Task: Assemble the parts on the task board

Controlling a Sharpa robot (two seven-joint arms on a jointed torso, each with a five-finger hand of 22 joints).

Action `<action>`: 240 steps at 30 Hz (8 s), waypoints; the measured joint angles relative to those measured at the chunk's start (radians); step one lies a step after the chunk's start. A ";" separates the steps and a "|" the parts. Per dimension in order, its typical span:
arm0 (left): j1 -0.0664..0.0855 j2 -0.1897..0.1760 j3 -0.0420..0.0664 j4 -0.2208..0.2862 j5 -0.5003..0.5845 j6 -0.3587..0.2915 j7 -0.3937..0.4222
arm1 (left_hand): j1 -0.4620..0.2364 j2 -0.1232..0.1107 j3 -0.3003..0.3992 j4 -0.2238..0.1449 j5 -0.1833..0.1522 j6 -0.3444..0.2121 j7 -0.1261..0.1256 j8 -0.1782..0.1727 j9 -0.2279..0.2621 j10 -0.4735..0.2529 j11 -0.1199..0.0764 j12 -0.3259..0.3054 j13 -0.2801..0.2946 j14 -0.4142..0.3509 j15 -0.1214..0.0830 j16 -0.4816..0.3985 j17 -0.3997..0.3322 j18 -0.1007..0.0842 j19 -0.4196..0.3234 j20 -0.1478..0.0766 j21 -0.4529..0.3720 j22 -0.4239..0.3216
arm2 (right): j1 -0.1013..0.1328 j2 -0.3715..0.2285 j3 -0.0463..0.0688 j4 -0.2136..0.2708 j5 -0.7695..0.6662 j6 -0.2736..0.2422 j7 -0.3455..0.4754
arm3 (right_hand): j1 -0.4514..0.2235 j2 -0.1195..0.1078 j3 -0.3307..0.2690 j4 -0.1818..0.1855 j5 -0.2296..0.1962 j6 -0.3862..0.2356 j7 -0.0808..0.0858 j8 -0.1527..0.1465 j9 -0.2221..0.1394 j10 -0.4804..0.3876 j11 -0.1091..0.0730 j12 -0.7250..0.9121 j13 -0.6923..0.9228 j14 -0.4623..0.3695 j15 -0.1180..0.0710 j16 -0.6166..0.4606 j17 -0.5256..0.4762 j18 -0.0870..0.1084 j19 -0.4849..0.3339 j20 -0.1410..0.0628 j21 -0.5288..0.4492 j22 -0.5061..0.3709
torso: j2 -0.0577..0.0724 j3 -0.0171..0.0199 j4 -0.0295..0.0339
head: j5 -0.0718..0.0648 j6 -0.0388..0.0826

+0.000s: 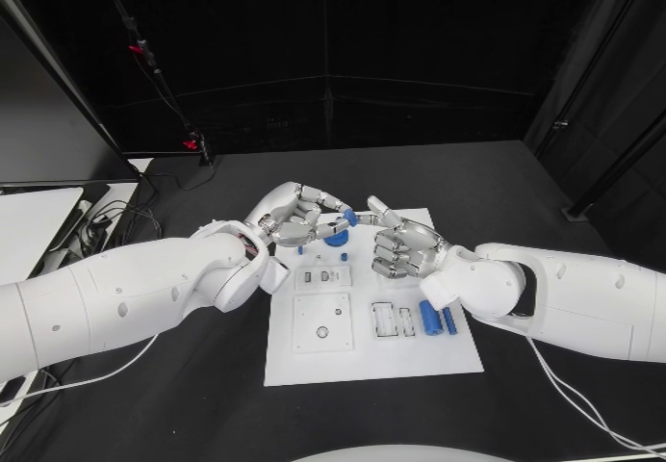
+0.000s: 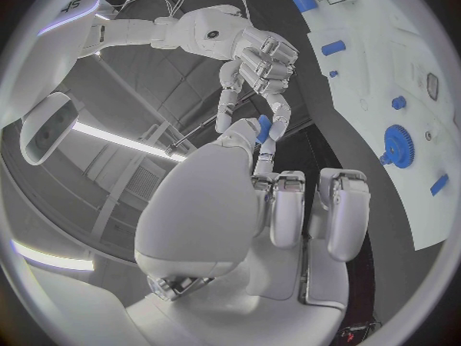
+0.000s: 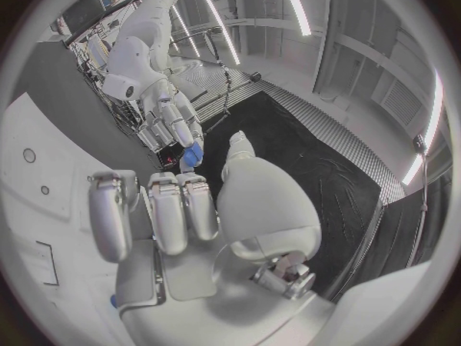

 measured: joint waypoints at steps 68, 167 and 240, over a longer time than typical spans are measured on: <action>-0.053 -0.017 0.000 -0.048 -0.259 -0.105 -0.131 | 0.004 0.006 -0.006 0.000 0.006 0.000 0.000 0.000 0.000 0.000 0.000 0.000 0.000 0.000 0.000 0.000 0.000 0.000 0.000 0.000 0.000 0.000 | 0.000 -0.044 0.000 -0.042 -0.539 -0.621 0.182 | 0.016 0.005 0.000 -0.017 0.011 -0.018 0.002 0.090 0.002 0.004 0.032 0.000 0.000 -0.003 0.025 0.000 0.000 0.000 0.000 0.029 0.010 0.001 | 0.000 -0.0005 0.0001 | 0.048 0.048; -0.173 0.064 0.000 -0.127 -0.555 -0.223 -0.270 | 0.009 0.014 -0.015 -0.012 -0.006 -0.005 -0.005 -0.007 -0.003 0.000 0.000 0.000 0.000 0.000 0.000 0.000 0.001 0.000 0.000 0.000 0.000 0.000 | 0.000 -0.030 0.000 -0.058 -0.579 -0.691 0.220 | 0.020 0.009 0.002 0.002 0.060 -0.031 -0.003 0.102 -0.012 0.004 0.032 0.000 0.000 -0.003 0.025 0.000 0.000 0.000 0.000 0.028 0.009 0.000 | -0.001 -0.0005 -0.0003 | 0.045 0.029; -0.175 0.069 0.000 -0.142 -0.570 -0.200 -0.284 | 0.009 0.020 -0.022 -0.015 -0.029 -0.013 -0.001 -0.019 -0.007 0.005 0.005 0.000 0.000 0.000 0.000 0.000 0.000 0.000 0.000 0.000 0.000 0.000 | 0.000 -0.038 0.000 -0.056 -0.561 -0.692 0.218 | 0.024 0.005 -0.001 0.010 0.064 -0.018 -0.002 0.121 -0.014 0.000 0.036 0.000 0.000 -0.004 0.032 0.000 0.000 0.000 -0.004 0.032 0.009 0.000 | -0.002 -0.0004 -0.0035 | 0.054 0.009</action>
